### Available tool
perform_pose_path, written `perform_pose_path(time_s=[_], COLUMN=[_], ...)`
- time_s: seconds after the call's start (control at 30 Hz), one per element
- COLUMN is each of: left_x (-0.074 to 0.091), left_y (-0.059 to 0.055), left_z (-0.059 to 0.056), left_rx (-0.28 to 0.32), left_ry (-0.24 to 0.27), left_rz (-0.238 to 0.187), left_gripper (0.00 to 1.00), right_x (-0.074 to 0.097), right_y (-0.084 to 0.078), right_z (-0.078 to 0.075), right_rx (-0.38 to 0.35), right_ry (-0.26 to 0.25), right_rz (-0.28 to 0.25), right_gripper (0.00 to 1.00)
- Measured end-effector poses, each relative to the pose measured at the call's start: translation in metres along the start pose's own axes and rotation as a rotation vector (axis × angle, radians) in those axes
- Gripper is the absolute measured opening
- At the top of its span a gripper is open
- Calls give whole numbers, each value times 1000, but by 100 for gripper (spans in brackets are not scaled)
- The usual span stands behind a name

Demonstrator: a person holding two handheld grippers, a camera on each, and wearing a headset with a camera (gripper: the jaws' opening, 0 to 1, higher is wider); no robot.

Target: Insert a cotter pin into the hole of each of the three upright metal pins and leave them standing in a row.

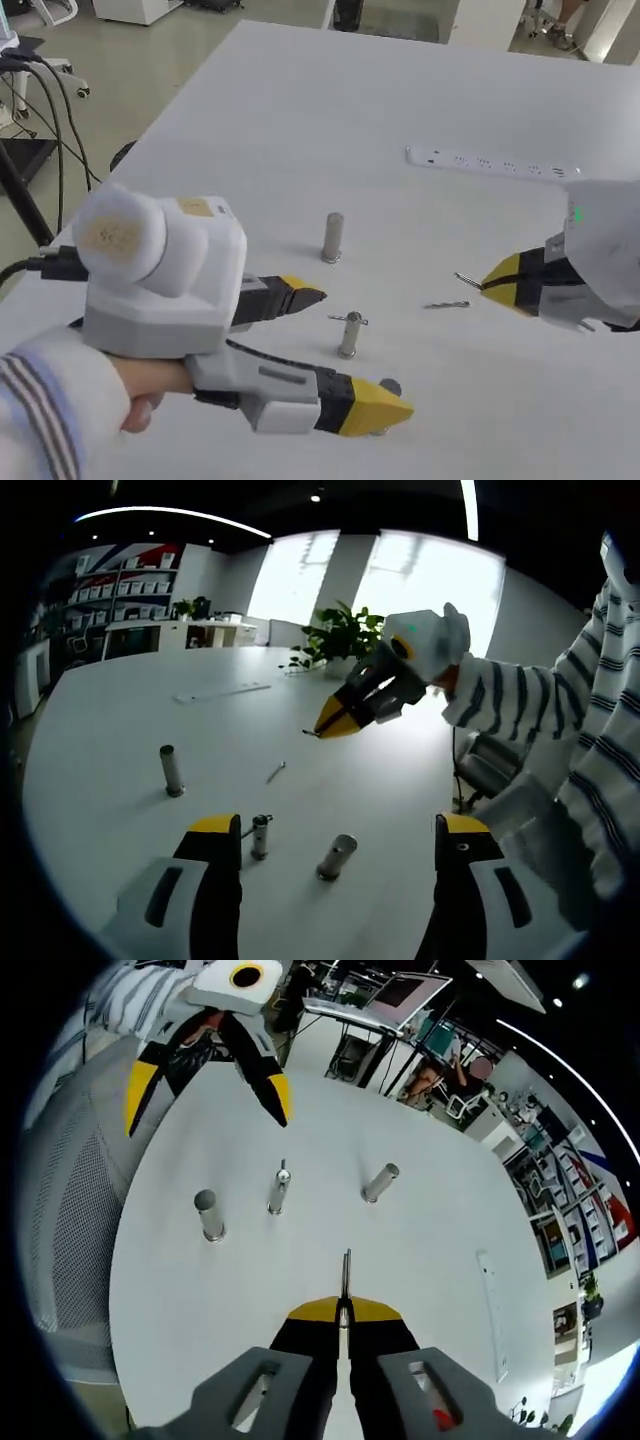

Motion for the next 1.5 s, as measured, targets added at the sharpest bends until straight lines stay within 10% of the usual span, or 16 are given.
perform_pose_path(time_s=[0.63, 1.5], left_x=[-33, -58], left_y=[23, 34], left_z=[3, -7], left_rx=[63, 190], left_ry=[-61, -140], left_rz=[1, -12], left_gripper=[55, 4], right_x=[26, 16], right_y=[19, 29], right_z=[28, 54], right_rx=[50, 76], right_ry=[-160, -117], right_rz=[-81, -107], right_gripper=[0, 0])
Point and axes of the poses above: the centre of the closed fingertips' face, and the gripper's own axes: x roughly backward along the fingers, z roughly to its left, y roughly out of its top, the point moved 5 cm from there along x, roughly backward along the fingers, and after that the axes turned 7 degrees about -x, right-handed, at the moved point
